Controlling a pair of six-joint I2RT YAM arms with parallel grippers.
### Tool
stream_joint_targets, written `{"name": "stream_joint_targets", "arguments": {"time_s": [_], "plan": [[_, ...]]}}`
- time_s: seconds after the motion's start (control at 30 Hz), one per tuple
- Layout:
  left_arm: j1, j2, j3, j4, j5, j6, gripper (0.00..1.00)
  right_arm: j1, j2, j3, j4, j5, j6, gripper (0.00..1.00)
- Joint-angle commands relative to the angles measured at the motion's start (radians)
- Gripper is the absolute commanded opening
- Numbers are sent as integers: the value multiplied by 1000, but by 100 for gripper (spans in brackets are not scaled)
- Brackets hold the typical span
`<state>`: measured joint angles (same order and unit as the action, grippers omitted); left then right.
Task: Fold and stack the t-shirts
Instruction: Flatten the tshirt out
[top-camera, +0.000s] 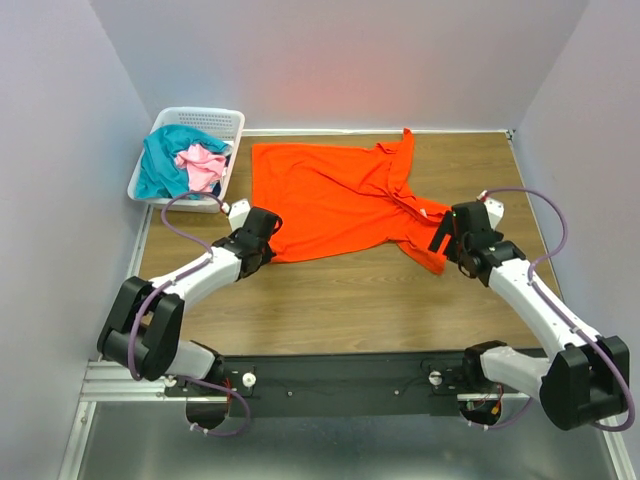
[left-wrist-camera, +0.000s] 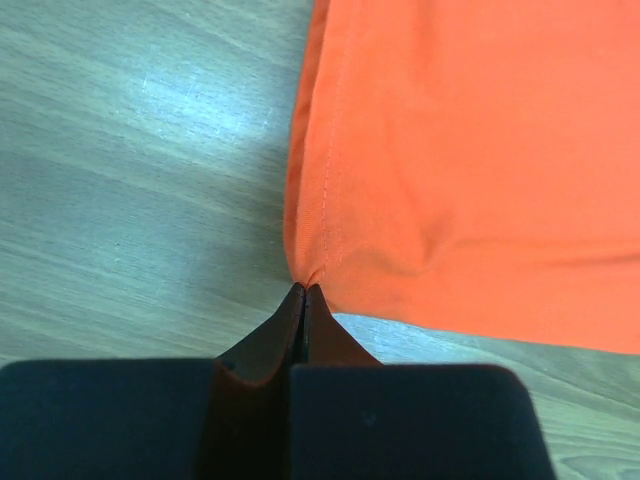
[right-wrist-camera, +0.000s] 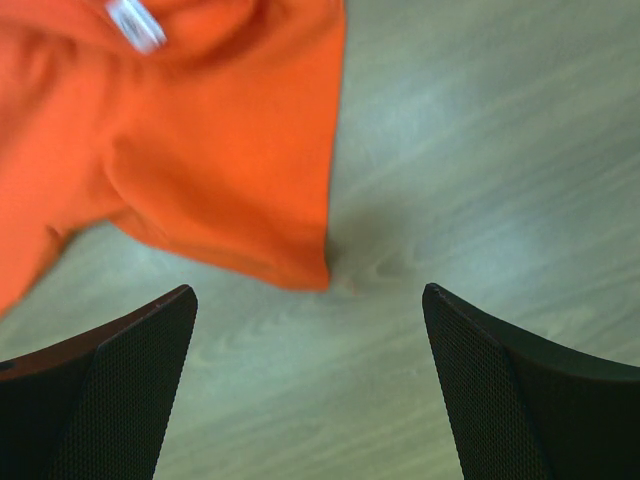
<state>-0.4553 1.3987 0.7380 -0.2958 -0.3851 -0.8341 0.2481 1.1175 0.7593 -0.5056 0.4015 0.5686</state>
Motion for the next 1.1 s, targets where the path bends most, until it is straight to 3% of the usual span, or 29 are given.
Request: {"name": "stream_joint_targets", "arguments": {"time_s": [0.0, 0.13, 0.37, 0.57, 1.0, 1.07], "plan": [[0, -26, -25, 26, -8, 26, 0, -3, -39, -69, -143, -159, 91, 100], [0, -27, -35, 53, 8, 43, 0, -1, -44, -129, -142, -320, 68, 100], [0, -10, -37, 55, 3, 61, 0, 0, 42, -117, -45, -262, 44, 97], [0, -10, -35, 61, 11, 59, 0, 0, 202, -97, 56, -237, -9, 84], [0, -1, -14, 40, 9, 58, 0, 0, 297, -84, 190, -155, -9, 72], [0, 3, -9, 35, 12, 59, 0, 0, 311, -68, 194, -112, -6, 66]]}}
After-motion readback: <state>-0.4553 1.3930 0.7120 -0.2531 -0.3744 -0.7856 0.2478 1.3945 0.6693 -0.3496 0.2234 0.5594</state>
